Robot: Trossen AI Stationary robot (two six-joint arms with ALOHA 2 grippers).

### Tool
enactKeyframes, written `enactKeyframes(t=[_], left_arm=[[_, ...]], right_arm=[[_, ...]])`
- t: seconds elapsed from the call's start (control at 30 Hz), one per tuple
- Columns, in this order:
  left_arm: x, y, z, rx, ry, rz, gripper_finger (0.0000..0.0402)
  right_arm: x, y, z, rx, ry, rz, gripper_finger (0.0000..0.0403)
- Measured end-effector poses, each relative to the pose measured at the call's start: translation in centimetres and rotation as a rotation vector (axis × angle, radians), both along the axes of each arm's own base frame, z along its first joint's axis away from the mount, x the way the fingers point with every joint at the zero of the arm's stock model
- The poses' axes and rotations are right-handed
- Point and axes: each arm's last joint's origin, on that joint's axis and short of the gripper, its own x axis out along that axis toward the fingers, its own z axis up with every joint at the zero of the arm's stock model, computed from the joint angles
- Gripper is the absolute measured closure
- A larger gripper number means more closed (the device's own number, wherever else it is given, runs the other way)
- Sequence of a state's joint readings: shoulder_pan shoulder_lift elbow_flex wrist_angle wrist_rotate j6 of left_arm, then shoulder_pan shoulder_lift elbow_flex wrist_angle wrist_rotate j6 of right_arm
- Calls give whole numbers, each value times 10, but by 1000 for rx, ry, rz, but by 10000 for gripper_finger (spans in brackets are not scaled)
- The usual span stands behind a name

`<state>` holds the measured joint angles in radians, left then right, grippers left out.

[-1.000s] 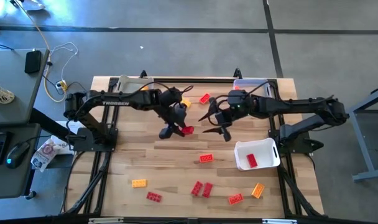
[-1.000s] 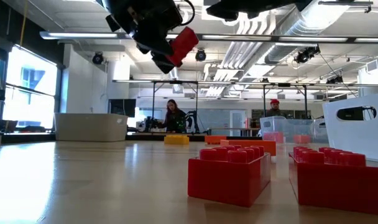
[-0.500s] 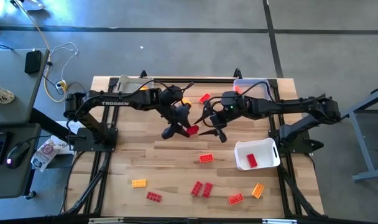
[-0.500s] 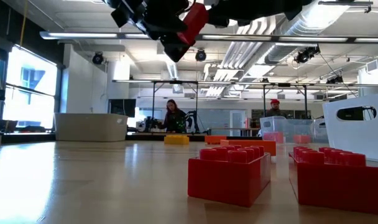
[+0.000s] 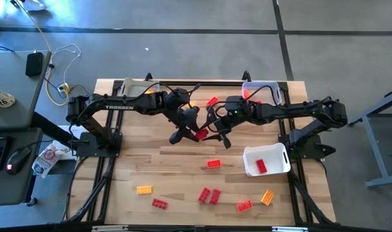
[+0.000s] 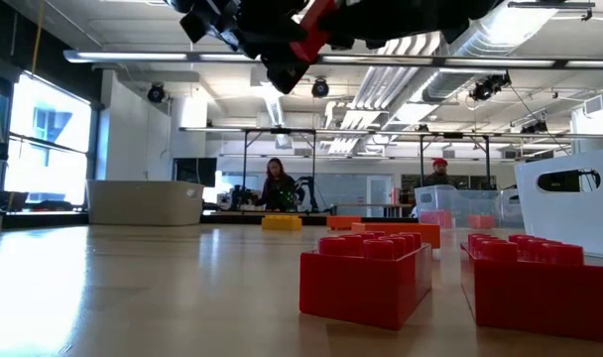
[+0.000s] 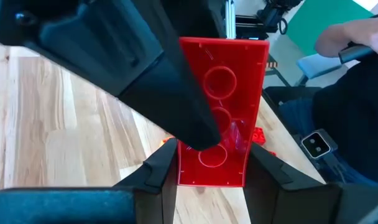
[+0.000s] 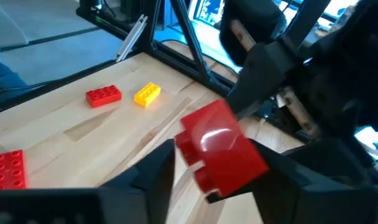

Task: Sort & place blocks by color
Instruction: Put the red block into the white bin

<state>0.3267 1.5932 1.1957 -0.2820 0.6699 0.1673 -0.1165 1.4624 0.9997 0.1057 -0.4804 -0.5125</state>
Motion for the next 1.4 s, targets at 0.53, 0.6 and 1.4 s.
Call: enactKeyframes(t=[0.53,0.6,1.4], left_arm=[[2,4,0,45,21,123,219],[2,6,-2,67,51,198,218],[-21,10,-24,311,418,402,216]], right_arm=[[0,-4,-4,46,79,-183,324],[-1,-5,-7,48,116,-233,323],[-73,5,-17,256,737,-790,323]])
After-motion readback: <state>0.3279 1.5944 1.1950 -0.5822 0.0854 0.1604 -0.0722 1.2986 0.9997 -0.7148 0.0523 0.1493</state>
